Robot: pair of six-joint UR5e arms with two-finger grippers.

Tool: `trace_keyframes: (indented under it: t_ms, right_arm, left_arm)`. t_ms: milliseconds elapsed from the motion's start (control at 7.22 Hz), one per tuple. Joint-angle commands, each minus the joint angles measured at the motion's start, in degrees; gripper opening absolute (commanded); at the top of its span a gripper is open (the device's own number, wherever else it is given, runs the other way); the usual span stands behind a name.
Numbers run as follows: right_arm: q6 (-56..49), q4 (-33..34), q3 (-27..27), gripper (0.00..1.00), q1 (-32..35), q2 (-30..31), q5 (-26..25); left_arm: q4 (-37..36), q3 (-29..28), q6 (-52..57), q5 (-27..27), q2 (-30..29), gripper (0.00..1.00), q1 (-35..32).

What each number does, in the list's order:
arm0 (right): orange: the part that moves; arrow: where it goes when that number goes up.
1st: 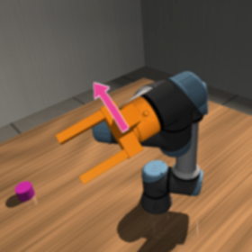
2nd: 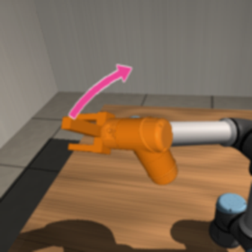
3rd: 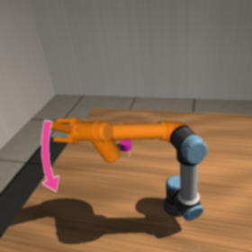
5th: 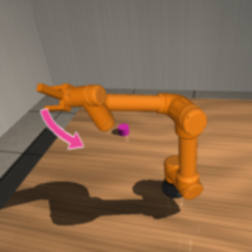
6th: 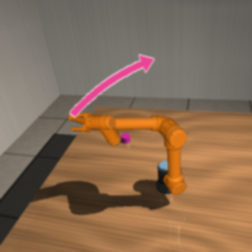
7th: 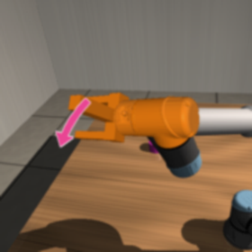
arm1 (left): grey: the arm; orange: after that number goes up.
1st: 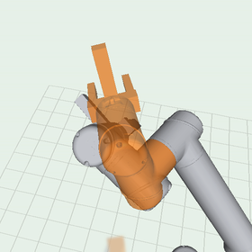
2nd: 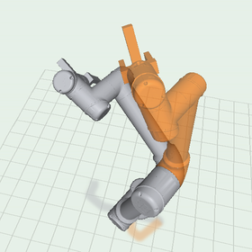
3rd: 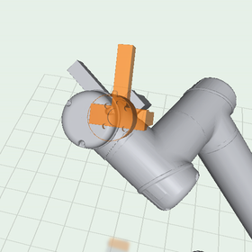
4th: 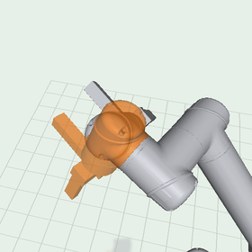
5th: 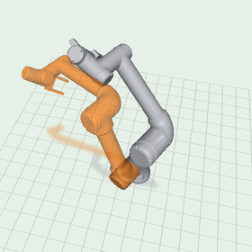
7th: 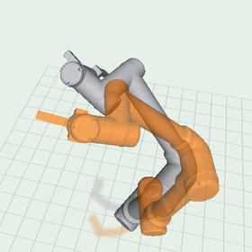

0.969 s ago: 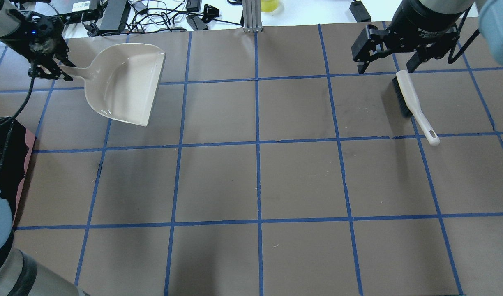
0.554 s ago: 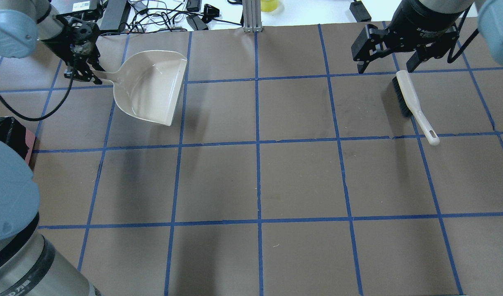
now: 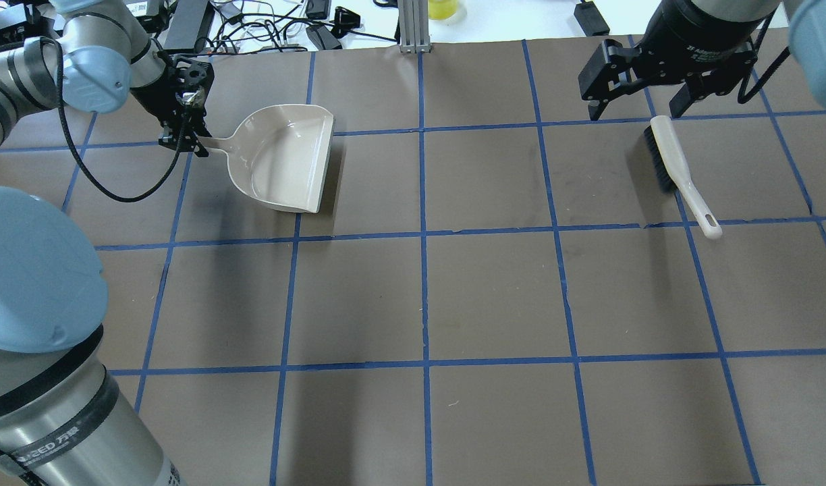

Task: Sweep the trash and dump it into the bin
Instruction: 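Bring the empty dustpan back and set it on the table with the left gripper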

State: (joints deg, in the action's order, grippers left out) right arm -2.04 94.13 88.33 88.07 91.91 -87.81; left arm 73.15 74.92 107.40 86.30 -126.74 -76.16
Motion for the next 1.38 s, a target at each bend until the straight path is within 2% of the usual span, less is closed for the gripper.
trace_keyframes:
  t_ms: [0,554,831,969,1108,1246]
  right_arm:
    - [0.1,0.1,0.1,1.0,0.0,0.0,0.2]
    - [-0.1,0.1,0.1,1.0,0.0,0.0,0.2]
    - [0.0,0.1,0.1,1.0,0.1,0.0,0.2]
    - [0.0,0.1,0.1,1.0,0.1,0.0,0.2]
    - [0.0,0.1,0.1,1.0,0.1,0.0,0.3]
    - [0.0,0.1,0.1,1.0,0.1,0.0,0.3]
  left_arm:
    - [-0.1,0.6,-1.7,0.1,-0.3,0.0,-0.8]
    - [-0.1,0.6,-2.5,0.3,-0.7,0.0,-1.2]
    - [-0.1,0.8,-3.2,0.3,-0.7,0.03,-1.8]
    - [-0.1,0.9,-3.2,0.3,-0.9,0.25,-1.8]
    - [-0.2,1.1,-3.2,0.4,-0.9,0.39,-1.8]
    - [-0.1,1.2,-3.3,2.3,-0.9,0.66,-1.9]
